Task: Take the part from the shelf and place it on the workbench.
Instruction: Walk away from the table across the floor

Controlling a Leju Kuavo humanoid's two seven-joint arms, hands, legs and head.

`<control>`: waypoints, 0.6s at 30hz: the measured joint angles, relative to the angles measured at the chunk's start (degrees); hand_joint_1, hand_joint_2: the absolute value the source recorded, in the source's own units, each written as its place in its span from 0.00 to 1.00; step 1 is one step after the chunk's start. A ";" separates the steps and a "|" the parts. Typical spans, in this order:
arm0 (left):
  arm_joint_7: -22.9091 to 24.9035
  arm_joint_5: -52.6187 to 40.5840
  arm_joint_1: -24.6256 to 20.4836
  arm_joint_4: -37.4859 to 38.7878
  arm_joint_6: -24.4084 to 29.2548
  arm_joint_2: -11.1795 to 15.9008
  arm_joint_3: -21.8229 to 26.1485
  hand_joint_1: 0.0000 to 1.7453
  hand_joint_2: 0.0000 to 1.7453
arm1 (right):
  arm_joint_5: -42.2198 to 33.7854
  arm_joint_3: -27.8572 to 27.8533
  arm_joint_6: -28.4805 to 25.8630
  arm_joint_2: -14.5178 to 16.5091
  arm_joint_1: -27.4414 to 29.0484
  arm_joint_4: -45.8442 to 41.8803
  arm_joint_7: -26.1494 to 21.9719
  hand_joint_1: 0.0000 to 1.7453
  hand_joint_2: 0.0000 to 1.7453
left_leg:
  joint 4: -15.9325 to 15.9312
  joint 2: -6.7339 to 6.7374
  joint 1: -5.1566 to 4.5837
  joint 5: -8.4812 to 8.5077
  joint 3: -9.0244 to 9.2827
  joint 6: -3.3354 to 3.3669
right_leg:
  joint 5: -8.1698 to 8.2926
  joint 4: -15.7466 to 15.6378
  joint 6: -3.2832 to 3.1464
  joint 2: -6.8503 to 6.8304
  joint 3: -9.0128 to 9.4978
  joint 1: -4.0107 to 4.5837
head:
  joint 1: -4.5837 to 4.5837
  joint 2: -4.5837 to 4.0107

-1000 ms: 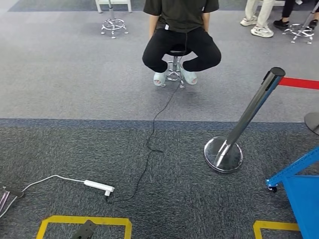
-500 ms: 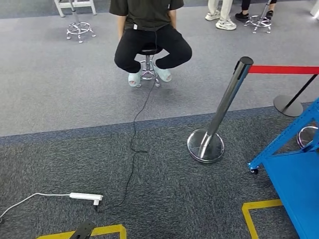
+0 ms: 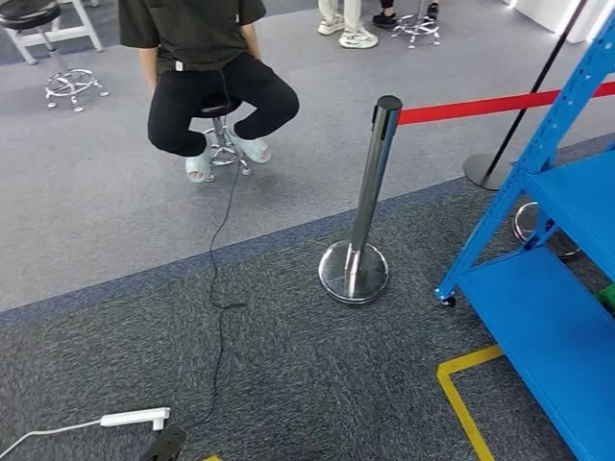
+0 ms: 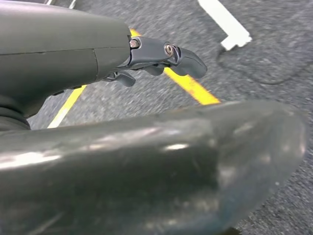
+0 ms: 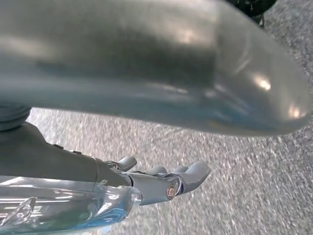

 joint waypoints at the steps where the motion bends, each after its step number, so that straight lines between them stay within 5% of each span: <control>1: 0.04 -0.01 -0.03 0.00 0.00 0.00 0.07 0.00 0.00 | -0.01 0.00 0.00 0.00 -0.07 -0.01 -0.01 0.00 0.00 | -2.63 -1.29 0.17 0.80 1.11 0.05 | 0.05 0.07 0.35 0.77 -0.22 -0.02 | 0.01 0.00; 3: 0.12 -0.05 -0.15 0.00 0.00 0.00 0.21 0.00 0.00 | -0.01 0.00 0.00 0.00 0.00 -0.01 -0.03 0.00 0.00 | -4.67 -2.20 0.16 0.75 1.89 0.55 | 0.29 -0.08 1.21 2.17 -0.82 -0.12 | -0.02 0.00; 5: 0.16 -0.15 -0.32 0.00 0.01 -0.04 0.28 0.00 0.00 | 0.00 -0.01 0.01 0.00 0.39 0.00 -0.02 0.00 0.00 | -4.74 -0.86 0.08 0.95 1.92 1.44 | 0.42 -0.19 1.89 2.13 -1.25 -0.29 | 0.03 0.00; 7: 0.19 -0.25 -0.35 0.00 0.03 -0.04 0.33 0.00 0.00 | 0.00 -0.01 0.04 0.03 0.40 0.01 -0.01 0.00 0.00 | -4.97 0.76 0.07 1.09 2.05 2.26 | -1.51 3.01 2.26 -1.42 -2.81 -0.10 | 0.43 0.00; 9: 0.23 -0.31 -0.11 0.00 0.06 0.05 0.39 0.00 0.00 | 0.00 0.00 0.07 0.07 0.04 0.01 -0.02 0.00 0.00 | -4.97 2.60 -0.33 0.95 2.13 2.72 | -5.33 10.35 2.48 -5.12 -6.30 -0.03 | 0.75 0.00; 11: 0.27 -0.34 0.04 0.00 0.06 0.08 0.43 0.00 0.00 | 0.00 0.00 0.07 0.08 -0.06 0.01 -0.02 0.00 0.00 | -4.97 4.39 -0.63 0.78 2.24 2.86 | -7.16 15.63 2.62 -6.00 -8.72 -0.09 | 0.75 0.00; 13: 0.32 -0.37 -0.01 0.00 0.05 0.04 0.43 0.00 0.00 | -0.01 -0.01 0.06 0.07 0.12 0.01 -0.02 0.00 0.00 | -4.96 5.90 -0.70 0.52 2.57 2.74 | -4.88 12.54 2.54 -6.51 -6.78 -0.05 | 0.78 0.00; 15: 0.40 -0.40 -0.05 0.00 0.05 0.03 0.43 0.00 0.00 | -0.01 -0.01 0.05 0.08 0.10 0.01 -0.02 0.00 0.00 | -4.94 7.28 -0.85 0.08 3.12 2.30 | -1.74 4.72 2.22 -8.68 -2.26 0.11 | 0.77 0.00; 18: 0.48 -0.41 -0.21 0.00 0.05 0.05 0.43 0.00 0.00 | -0.01 0.00 0.04 0.10 -0.13 0.01 -0.04 0.00 0.00 | -5.13 8.85 -1.11 -0.32 3.78 1.41 | -0.83 0.39 1.28 -9.79 0.10 0.61 | 0.65 0.00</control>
